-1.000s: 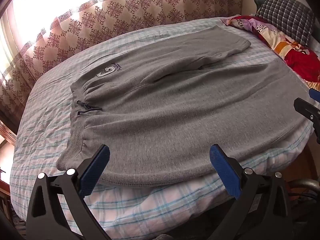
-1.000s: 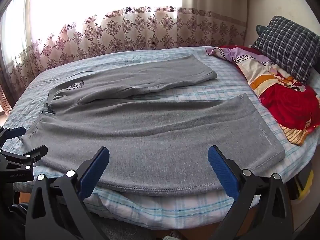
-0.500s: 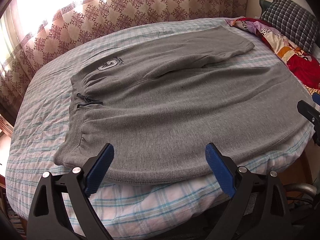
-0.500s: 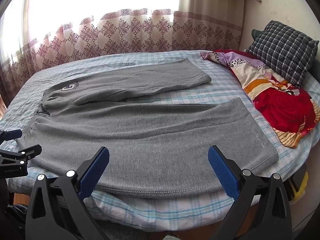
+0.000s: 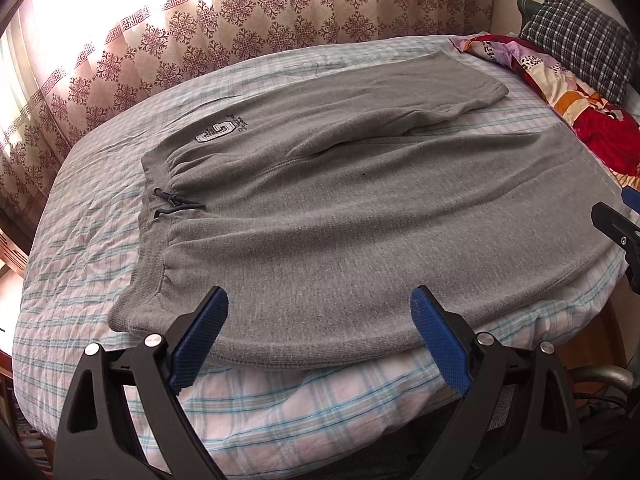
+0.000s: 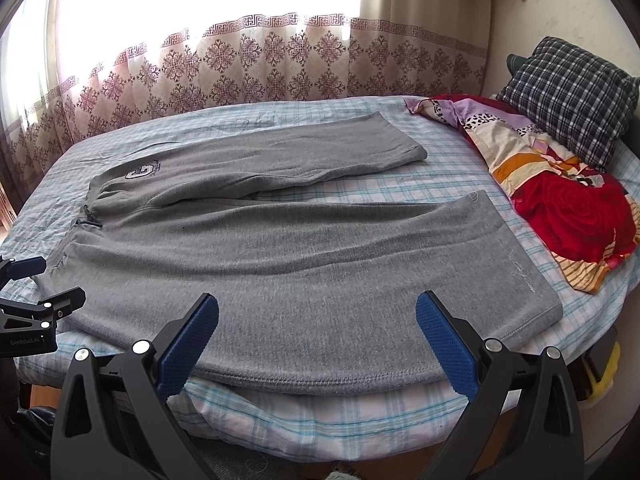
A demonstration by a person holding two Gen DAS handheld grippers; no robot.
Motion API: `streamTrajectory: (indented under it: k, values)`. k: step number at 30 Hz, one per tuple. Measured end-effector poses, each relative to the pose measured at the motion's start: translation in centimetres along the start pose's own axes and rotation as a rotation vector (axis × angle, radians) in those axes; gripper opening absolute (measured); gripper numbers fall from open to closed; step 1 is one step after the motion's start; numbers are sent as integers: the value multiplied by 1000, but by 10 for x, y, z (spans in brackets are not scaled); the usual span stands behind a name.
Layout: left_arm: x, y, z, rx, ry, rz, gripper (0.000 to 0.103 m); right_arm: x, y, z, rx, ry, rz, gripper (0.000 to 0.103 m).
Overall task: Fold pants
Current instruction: 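Move both tools over the grey sweatpants toward the leg ends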
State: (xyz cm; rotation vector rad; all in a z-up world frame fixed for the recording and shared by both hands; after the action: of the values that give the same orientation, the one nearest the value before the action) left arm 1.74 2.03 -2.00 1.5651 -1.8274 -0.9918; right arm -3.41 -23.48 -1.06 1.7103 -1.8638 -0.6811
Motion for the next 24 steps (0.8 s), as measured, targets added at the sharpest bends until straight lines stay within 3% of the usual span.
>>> streamTrajectory:
  k: [11, 14, 17, 24]
  values:
    - [-15, -5, -7, -16, 48, 17, 94, -5, -19, -3, -68, -1, -48, 98]
    - [-30, -11, -14, -21, 79, 1, 94, -16, -29, -8, -57, 45, -32, 98]
    - [-40, -22, -17, -45, 101, -5, 94, -27, -41, -13, -87, 44, -69, 98]
    - [-38, -44, -9, -93, 77, -6, 94, -51, -51, -7, -110, 105, -86, 98]
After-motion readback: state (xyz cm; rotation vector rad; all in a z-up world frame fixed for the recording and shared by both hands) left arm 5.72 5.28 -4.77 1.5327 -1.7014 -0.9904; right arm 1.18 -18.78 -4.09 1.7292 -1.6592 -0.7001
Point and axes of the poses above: each gripper's, at about its wrist camera, not at the fingertips, and y roughly against the way its jaws point, x to its right, z to its underside, the point moved 1 cm from there along -y, roughly the way its jaws point, and after that the axes turned 3 degrees about z, right-handed, at the moved point
